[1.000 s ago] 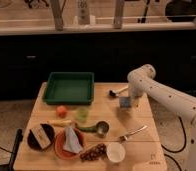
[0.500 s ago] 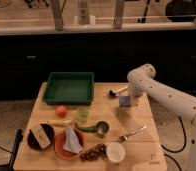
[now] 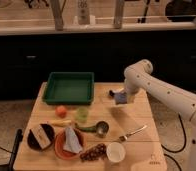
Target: Place sponge in tray
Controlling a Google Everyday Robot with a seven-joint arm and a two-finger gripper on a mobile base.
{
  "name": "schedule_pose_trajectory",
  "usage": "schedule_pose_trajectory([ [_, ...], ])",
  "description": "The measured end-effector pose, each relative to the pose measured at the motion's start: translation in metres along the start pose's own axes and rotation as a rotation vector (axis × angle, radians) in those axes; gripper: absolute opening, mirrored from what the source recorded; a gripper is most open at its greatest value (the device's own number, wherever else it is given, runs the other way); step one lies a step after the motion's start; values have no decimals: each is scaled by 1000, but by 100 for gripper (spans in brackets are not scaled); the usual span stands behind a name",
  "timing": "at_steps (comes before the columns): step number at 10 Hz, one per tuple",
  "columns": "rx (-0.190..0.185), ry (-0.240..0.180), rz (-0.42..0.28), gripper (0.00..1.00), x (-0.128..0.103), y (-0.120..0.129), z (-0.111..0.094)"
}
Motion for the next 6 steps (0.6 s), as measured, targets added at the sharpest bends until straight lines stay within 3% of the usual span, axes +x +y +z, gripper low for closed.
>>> schedule_pose_trajectory([
  [6,10,1,-104,0,-36,-33,-18],
])
